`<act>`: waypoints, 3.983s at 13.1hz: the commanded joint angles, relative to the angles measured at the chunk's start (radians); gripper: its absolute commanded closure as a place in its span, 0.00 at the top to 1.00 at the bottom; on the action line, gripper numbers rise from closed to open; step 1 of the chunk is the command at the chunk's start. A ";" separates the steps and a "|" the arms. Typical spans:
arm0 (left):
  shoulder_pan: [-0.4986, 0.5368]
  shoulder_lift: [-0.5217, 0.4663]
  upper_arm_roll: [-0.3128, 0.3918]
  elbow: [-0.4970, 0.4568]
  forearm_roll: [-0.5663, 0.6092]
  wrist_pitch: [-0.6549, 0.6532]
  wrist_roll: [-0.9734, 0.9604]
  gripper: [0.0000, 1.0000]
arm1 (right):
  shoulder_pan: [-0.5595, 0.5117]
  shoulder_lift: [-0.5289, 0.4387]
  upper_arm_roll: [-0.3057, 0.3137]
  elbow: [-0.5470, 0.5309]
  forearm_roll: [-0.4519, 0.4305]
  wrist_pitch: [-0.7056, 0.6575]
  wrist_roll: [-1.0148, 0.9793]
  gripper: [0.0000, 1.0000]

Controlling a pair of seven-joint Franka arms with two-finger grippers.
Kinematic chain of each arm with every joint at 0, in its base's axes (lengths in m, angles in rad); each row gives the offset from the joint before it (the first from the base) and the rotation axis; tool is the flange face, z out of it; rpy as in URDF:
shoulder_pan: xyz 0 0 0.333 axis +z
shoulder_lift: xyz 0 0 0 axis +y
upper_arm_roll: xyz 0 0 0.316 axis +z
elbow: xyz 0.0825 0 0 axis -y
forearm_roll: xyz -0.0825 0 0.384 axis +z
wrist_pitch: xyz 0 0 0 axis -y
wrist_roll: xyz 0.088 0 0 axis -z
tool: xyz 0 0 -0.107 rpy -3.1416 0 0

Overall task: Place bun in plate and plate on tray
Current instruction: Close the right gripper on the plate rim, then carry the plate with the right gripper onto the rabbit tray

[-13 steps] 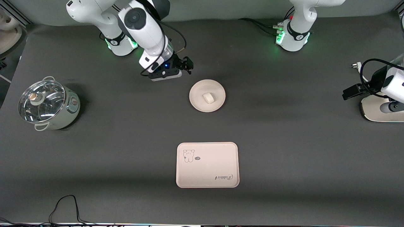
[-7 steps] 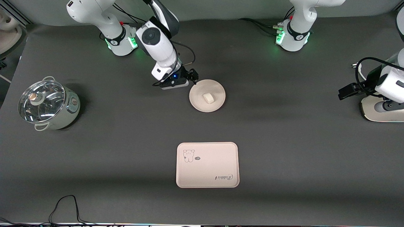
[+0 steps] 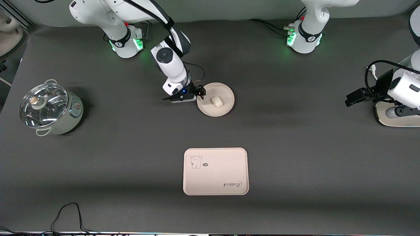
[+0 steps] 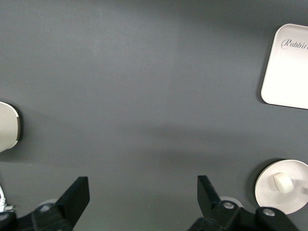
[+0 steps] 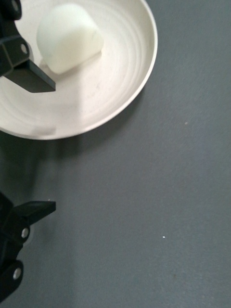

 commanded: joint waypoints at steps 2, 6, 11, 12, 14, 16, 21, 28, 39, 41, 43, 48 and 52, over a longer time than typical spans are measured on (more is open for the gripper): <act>-0.005 -0.014 0.005 0.006 -0.013 0.012 0.022 1.00 | 0.011 0.026 0.011 0.024 0.029 0.015 0.015 1.00; -0.014 -0.012 -0.003 0.029 -0.013 0.004 0.022 1.00 | 0.011 0.028 0.030 0.031 0.029 0.015 0.041 0.98; -0.014 -0.008 -0.004 0.032 -0.013 0.009 0.024 1.00 | 0.011 0.028 0.030 0.031 0.027 0.015 0.031 0.61; -0.013 -0.008 -0.004 0.032 -0.015 0.007 0.024 1.00 | 0.011 0.028 0.030 0.031 0.027 0.015 0.029 0.52; -0.014 -0.008 -0.004 0.032 -0.013 0.006 0.022 1.00 | 0.011 0.029 0.030 0.031 0.027 0.013 0.027 0.33; -0.013 -0.005 -0.004 0.032 -0.013 0.009 0.022 1.00 | 0.011 0.029 0.030 0.031 0.026 0.013 0.026 0.16; -0.014 -0.003 -0.004 0.034 -0.015 0.009 0.022 1.00 | 0.011 0.029 0.030 0.034 0.026 0.012 0.026 0.00; -0.014 -0.002 -0.004 0.038 -0.015 0.012 0.024 1.00 | -0.044 -0.153 0.028 0.040 0.027 -0.156 -0.012 0.00; -0.014 0.002 -0.004 0.046 -0.013 0.015 0.024 1.00 | -0.133 -0.212 0.016 0.284 0.084 -0.455 -0.052 0.00; -0.014 0.002 -0.004 0.046 -0.013 0.014 0.022 1.00 | -0.157 -0.115 -0.004 0.400 0.082 -0.456 -0.084 0.00; -0.014 0.006 -0.004 0.046 -0.013 0.014 0.024 1.00 | -0.214 -0.010 -0.005 0.528 0.084 -0.465 -0.114 0.00; -0.017 0.006 -0.007 0.048 0.053 0.020 0.025 1.00 | -0.265 0.277 -0.010 0.948 0.082 -0.583 -0.118 0.00; -0.011 0.006 -0.012 0.048 0.066 0.030 0.138 1.00 | -0.317 0.463 -0.016 1.223 0.072 -0.654 -0.114 0.00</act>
